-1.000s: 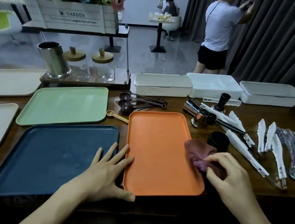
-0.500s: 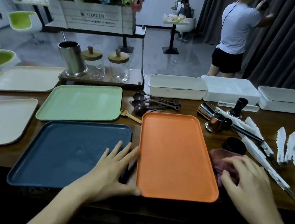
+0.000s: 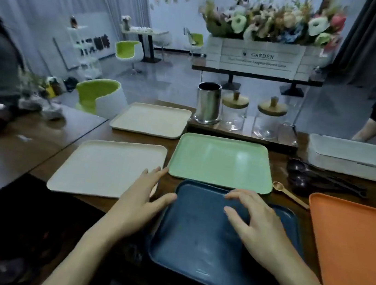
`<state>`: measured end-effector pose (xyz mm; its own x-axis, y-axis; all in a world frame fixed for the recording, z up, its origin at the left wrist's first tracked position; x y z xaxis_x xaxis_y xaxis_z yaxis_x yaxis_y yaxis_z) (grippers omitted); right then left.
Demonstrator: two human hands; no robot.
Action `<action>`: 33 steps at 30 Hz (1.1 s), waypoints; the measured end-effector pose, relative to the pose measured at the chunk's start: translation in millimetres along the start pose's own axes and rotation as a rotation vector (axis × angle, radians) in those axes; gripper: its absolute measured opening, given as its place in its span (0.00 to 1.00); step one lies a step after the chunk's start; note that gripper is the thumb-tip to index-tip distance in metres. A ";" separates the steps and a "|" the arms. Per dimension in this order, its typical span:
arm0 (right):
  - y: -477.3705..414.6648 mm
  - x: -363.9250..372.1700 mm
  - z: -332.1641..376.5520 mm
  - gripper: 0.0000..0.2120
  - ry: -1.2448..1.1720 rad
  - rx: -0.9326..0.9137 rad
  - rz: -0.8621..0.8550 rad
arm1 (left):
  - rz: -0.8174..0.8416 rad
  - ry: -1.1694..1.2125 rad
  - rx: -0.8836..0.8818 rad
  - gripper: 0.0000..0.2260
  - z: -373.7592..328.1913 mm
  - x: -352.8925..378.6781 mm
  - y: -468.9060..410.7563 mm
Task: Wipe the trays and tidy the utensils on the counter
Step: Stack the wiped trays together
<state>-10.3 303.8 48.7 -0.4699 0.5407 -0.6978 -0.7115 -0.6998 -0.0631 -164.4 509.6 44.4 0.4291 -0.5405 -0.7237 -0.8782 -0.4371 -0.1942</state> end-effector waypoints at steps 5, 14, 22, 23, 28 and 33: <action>-87.5 62.6 57.9 0.12 -0.025 0.047 0.066 | -0.100 -0.006 -0.087 0.29 74.4 -80.0 -38.9; -263.6 127.5 92.6 0.28 0.179 0.146 0.061 | -0.148 -0.094 -0.151 0.30 179.7 -139.0 -145.9; -335.9 179.8 77.6 0.35 0.525 0.272 0.066 | -0.041 -0.153 -0.159 0.34 270.2 -145.0 -219.5; -342.3 186.2 75.5 0.36 0.545 0.296 0.068 | -0.009 -0.173 -0.153 0.35 283.4 -145.9 -229.5; -355.6 192.0 73.7 0.35 0.529 0.400 0.008 | 0.119 -0.148 -0.157 0.42 330.2 -142.7 -258.5; -355.1 192.5 80.7 0.27 0.476 0.455 -0.040 | 0.143 -0.085 -0.089 0.47 345.1 -141.5 -279.9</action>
<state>109.7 694.1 -5.7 -0.2305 0.2241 -0.9469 -0.9226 -0.3598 0.1395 -52.3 956.5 -27.4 0.2785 -0.5404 -0.7940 -0.9052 -0.4240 -0.0289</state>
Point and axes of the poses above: each hand's wrist, its own y-axis away from the middle knuckle, its own x-axis out of the palm, z = x × y, the point moved 9 cm from there along -y, towards the middle knuckle, and after that the axes turned 11 degrees about x, right-handed, at the moved point
